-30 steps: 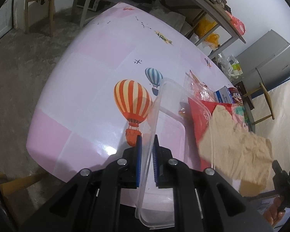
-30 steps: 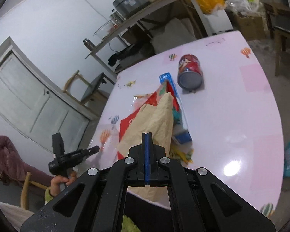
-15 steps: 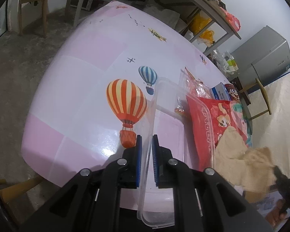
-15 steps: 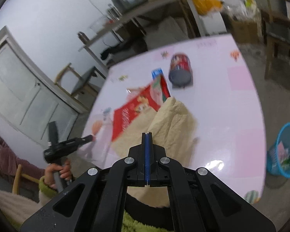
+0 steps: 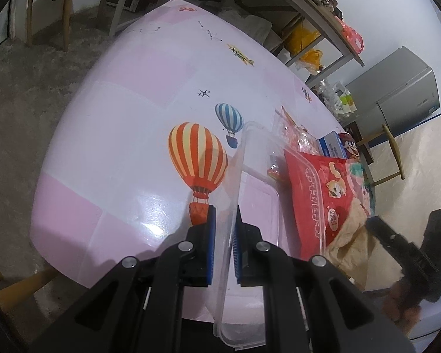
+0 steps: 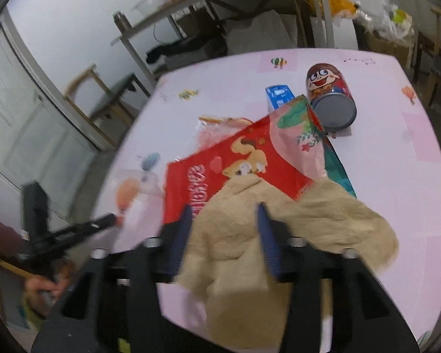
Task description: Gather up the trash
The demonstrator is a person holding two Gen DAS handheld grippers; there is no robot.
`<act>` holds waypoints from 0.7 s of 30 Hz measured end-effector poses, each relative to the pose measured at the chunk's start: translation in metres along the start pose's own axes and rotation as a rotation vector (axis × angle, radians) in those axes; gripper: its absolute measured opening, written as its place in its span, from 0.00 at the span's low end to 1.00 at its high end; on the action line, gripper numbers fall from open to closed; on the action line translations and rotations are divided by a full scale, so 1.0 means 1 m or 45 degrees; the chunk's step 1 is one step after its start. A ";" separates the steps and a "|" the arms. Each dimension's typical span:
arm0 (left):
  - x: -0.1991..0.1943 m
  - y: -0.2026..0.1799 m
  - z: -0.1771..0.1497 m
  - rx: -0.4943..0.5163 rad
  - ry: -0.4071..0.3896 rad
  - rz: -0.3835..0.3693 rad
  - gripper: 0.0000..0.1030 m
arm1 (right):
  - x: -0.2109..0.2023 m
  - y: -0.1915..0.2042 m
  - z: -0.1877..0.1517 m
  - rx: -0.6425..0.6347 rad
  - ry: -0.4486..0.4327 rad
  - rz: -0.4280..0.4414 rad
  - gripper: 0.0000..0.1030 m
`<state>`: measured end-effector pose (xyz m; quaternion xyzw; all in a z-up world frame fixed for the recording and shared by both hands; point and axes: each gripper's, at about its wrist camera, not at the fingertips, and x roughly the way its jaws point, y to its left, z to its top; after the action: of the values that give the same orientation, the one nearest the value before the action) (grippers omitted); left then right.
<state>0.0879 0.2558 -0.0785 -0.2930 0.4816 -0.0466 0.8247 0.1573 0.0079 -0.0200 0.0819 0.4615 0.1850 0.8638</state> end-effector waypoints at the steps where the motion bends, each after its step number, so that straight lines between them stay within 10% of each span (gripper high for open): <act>1: 0.000 0.000 0.000 0.000 0.001 -0.005 0.09 | 0.002 0.003 -0.002 -0.031 0.002 -0.048 0.56; 13: 0.003 0.002 0.002 -0.005 0.011 -0.025 0.10 | 0.040 0.042 -0.044 -0.366 0.022 -0.481 0.66; 21: 0.002 0.000 0.000 -0.011 0.000 -0.010 0.10 | 0.019 0.004 -0.054 -0.176 0.060 -0.405 0.02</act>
<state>0.0888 0.2553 -0.0803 -0.2985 0.4807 -0.0478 0.8231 0.1208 0.0176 -0.0635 -0.0561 0.4751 0.0791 0.8746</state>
